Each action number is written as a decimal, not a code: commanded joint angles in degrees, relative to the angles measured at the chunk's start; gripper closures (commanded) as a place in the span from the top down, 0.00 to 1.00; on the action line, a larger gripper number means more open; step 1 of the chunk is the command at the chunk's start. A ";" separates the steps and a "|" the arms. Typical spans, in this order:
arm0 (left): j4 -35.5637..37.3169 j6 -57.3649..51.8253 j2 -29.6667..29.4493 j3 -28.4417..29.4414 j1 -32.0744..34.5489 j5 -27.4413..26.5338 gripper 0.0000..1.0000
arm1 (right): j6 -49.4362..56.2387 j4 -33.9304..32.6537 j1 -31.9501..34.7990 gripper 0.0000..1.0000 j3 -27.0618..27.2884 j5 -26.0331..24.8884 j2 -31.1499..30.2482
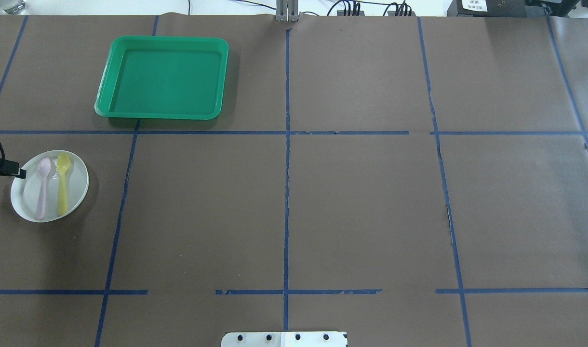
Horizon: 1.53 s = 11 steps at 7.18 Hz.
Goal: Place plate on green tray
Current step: 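Lower the left gripper and grasp the white plate's rim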
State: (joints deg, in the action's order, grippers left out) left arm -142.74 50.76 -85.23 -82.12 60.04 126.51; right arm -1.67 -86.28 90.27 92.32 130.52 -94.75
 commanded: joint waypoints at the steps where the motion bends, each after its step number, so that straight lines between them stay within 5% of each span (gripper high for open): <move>1: -0.70 0.12 0.41 0.03 -2.02 -0.12 1.00 | 0.00 0.06 0.00 1.00 -0.04 0.00 0.00; 3: -0.78 0.21 0.41 -0.23 -3.69 -0.21 1.00 | 0.00 -0.02 0.00 1.00 -0.04 0.00 0.00; 4: -0.78 0.13 0.41 -0.32 -3.79 -0.21 0.89 | 0.00 0.06 0.00 1.00 0.05 0.00 0.00; 7: -0.87 -0.40 0.50 -0.41 -3.79 -0.21 0.18 | 0.00 -0.03 0.00 1.00 0.05 0.00 0.00; 8: -0.87 -0.66 0.67 -0.93 -3.62 -0.21 0.03 | 0.00 0.06 0.00 1.00 -0.04 0.00 0.00; 11: -0.70 -2.24 3.91 -4.97 -3.44 0.67 0.00 | 0.00 -0.03 0.00 1.00 -0.04 0.00 0.00</move>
State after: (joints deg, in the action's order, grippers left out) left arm -143.53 49.32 -82.73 -85.34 56.55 126.82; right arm -1.67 -86.30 90.27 92.31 130.52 -94.75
